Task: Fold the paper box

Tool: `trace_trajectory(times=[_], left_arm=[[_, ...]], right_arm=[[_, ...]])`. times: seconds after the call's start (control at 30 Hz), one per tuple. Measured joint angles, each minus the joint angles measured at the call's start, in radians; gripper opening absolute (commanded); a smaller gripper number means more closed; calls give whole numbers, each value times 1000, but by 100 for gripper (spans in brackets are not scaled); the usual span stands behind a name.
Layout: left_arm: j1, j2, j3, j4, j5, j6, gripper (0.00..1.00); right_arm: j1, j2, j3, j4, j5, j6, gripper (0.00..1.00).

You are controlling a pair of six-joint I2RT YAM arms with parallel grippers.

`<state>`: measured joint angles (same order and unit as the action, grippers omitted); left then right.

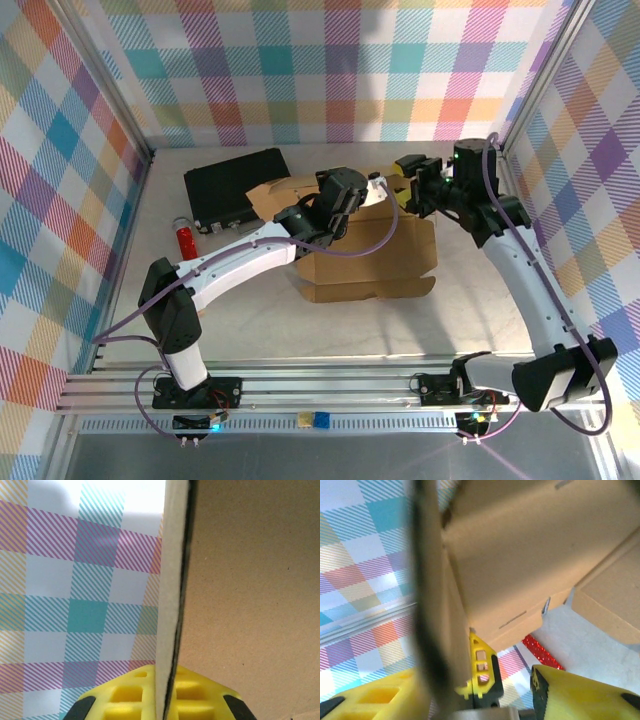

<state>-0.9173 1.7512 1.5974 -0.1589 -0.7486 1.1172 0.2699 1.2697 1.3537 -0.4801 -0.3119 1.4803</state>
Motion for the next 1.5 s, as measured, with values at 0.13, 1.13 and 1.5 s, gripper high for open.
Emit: trace_trajectory(times=[0.13,1.13,1.5], left_arm=[[0,0,0,-3,-1,-4,0],[202,-511,16,-541,440,-2161,65],[281,-415,-187,-403,550,-2764,69]], right_arm=[[0,47,25,22,8,0,34],[-36,153,60,-6,-2,-55,0],[-58,183,60,35,-56,-48,0]])
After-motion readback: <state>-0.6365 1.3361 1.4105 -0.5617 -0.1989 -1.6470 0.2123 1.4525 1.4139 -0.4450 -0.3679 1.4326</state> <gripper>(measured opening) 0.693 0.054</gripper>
